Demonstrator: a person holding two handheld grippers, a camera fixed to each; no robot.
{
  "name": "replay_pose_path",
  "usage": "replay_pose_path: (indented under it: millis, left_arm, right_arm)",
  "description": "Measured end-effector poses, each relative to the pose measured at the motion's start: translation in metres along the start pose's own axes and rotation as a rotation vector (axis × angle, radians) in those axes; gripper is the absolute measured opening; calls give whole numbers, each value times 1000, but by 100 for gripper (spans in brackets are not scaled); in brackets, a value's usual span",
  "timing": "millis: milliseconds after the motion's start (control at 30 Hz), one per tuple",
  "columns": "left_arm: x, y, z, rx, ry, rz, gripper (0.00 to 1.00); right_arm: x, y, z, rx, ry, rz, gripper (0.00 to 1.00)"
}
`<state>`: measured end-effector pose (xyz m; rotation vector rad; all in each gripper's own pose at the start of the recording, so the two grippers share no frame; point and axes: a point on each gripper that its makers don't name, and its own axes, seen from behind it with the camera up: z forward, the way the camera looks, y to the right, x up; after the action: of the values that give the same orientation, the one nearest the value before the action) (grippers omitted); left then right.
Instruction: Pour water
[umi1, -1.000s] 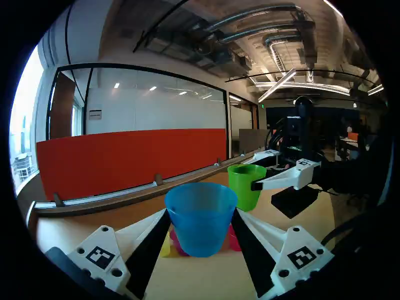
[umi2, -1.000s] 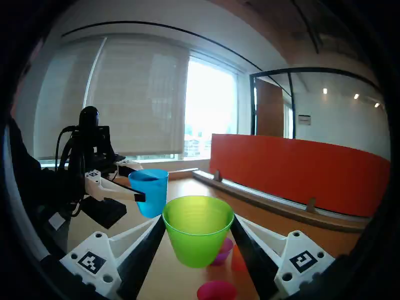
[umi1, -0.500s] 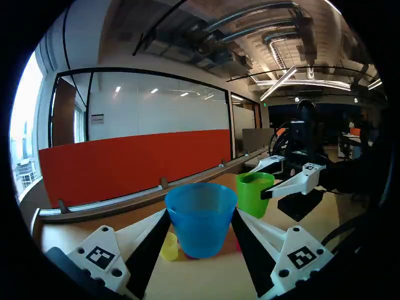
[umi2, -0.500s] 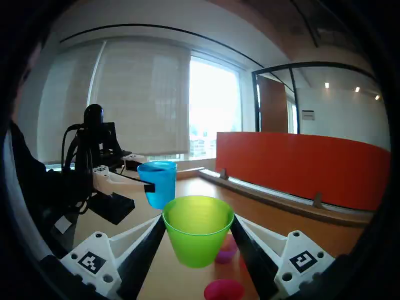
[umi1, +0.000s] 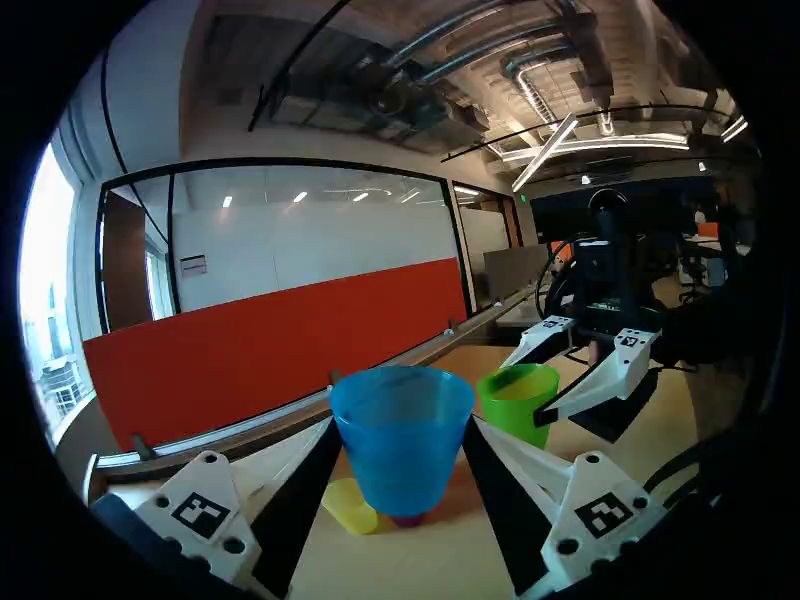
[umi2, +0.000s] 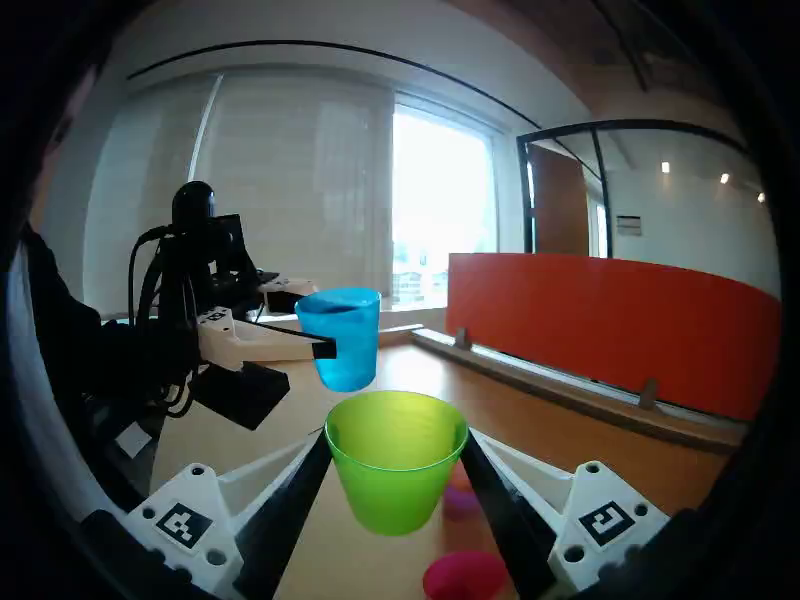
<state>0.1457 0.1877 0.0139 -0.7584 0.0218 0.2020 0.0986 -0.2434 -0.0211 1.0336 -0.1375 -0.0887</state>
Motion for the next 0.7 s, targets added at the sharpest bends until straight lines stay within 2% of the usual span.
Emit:
replay_pose_path:
  millis: [300,467,700]
  left_arm:
    - [10,2,1,3,19,87,83]
    - [13,3,1,6,30,115,83]
    - [20,-3,0,25,48,157,83]
  right_arm:
    - [-6,-7,3,26,2,8,91]
    - [-8,-11,4,35,3,7,91]
    - [-12,-13,5,42,0,8,91]
